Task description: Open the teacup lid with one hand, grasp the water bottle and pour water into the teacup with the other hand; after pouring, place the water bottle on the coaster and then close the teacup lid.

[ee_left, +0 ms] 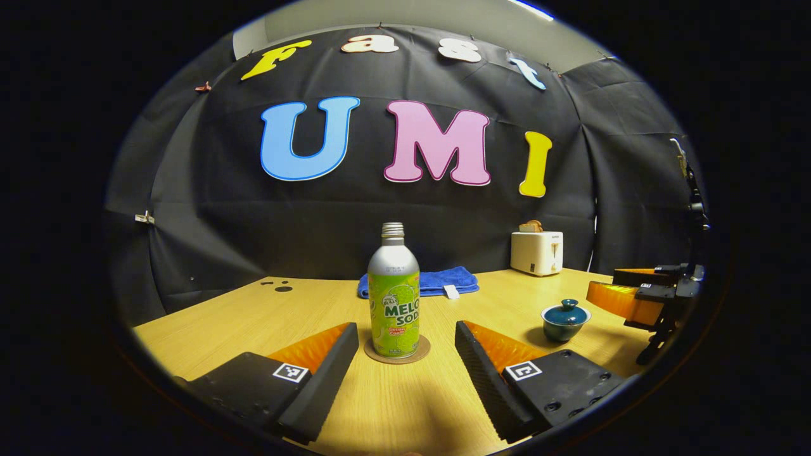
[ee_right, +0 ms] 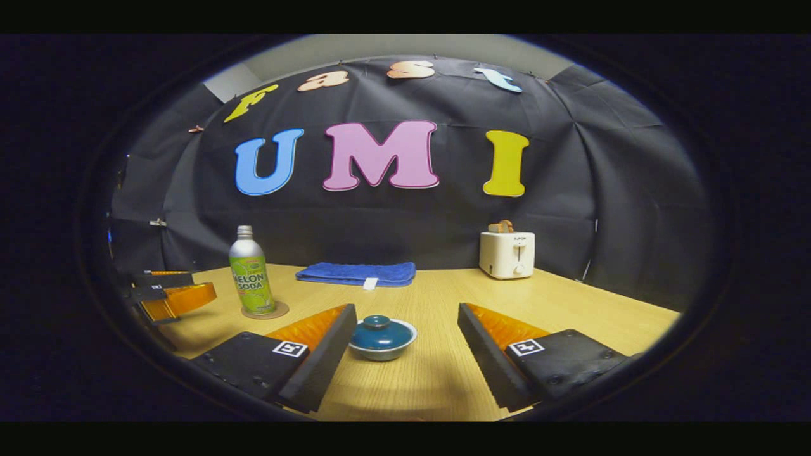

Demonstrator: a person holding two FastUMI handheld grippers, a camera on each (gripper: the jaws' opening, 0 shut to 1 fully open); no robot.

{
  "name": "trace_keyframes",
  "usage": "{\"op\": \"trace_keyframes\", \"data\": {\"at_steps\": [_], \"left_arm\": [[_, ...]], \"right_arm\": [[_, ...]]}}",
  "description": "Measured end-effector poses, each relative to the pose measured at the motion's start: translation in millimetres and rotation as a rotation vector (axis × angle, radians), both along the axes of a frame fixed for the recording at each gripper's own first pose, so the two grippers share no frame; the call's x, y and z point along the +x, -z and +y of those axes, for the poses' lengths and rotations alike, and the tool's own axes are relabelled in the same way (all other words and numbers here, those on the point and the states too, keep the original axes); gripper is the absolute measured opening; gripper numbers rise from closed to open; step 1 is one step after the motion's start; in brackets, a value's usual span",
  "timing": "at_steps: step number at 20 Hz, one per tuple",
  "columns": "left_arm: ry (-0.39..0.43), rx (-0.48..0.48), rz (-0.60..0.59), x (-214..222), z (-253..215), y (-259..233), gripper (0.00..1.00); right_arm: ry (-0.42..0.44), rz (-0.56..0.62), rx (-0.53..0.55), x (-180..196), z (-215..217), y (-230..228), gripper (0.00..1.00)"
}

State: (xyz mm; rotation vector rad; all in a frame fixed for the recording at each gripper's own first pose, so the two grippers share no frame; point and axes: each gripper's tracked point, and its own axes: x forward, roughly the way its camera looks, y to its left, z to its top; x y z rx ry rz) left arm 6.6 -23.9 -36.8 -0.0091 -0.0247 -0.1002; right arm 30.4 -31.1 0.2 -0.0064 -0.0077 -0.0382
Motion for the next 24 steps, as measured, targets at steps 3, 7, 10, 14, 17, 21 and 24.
{"op": "trace_keyframes", "data": {"at_steps": [3, 7, 10, 14, 17, 21, 24], "left_arm": [[0.006, 0.000, -0.001, 0.7, -1.6, -1.0, 0.97], [0.005, 0.000, -0.001, -0.4, -1.5, -0.8, 0.97], [0.001, 0.000, -0.001, -0.3, -0.8, -0.6, 0.97], [-0.006, 0.000, 0.000, 0.3, 0.0, -0.6, 0.97], [-0.006, 0.000, 0.000, 0.3, 0.4, -1.0, 0.97], [-0.007, 0.000, 0.000, 0.1, 0.5, -1.1, 0.97], [-0.007, 0.000, 0.000, 0.4, -0.1, -0.5, 0.97]], "right_arm": [[0.000, 0.000, 0.001, 0.7, 0.3, -0.1, 0.99], [0.001, 0.000, 0.001, 0.1, 0.6, 0.0, 0.99], [0.001, -0.001, 0.001, -0.2, 0.8, -0.1, 0.99], [0.001, -0.001, 0.001, 0.7, 0.9, -0.1, 0.99], [0.002, -0.001, 0.000, 0.9, 0.9, 0.9, 0.99], [0.004, -0.002, -0.001, 1.7, 1.3, 2.2, 0.99], [0.004, -0.003, -0.001, 1.8, 1.9, 2.6, 0.99]]}}
